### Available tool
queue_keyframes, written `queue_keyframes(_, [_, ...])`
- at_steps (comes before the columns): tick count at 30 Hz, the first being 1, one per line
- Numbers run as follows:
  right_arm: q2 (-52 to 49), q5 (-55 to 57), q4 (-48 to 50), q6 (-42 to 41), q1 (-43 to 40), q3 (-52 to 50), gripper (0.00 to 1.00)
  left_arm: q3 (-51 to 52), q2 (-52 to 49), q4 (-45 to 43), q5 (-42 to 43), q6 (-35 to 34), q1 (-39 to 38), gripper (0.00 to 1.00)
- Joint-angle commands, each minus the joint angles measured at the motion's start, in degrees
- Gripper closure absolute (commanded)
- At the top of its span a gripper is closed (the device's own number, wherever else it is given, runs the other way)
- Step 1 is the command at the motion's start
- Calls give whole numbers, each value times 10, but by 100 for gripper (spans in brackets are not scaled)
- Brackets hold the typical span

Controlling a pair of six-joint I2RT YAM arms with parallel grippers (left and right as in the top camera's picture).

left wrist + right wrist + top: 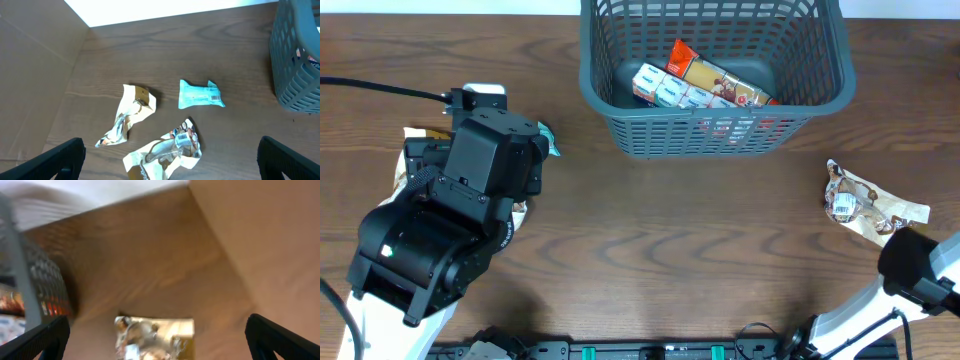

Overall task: Pack container
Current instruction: 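Open the right gripper and withdraw it from the basket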

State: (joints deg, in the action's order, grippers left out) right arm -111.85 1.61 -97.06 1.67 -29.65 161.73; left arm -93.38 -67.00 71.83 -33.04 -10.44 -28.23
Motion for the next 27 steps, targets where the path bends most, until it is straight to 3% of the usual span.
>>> queue_keyframes(1, [3, 10, -3, -184, -25, -14, 1, 3, -1, 2, -9, 3, 3, 1])
queue_keyframes(10, [3, 26, -3, -406, -30, -109, 1, 3, -1, 2, -9, 3, 3, 1])
queue_keyframes(15, [3, -63, 2, -393, -23, -217, 1, 3, -1, 2, -9, 3, 3, 2])
queue_keyframes(22, [3, -68, -3, -398, -26, -311, 1, 3, -1, 2, -9, 3, 3, 1])
queue_keyframes(27, [4, -83, -3, -583, -18, -378, 1, 3, -1, 2, -9, 3, 3, 1])
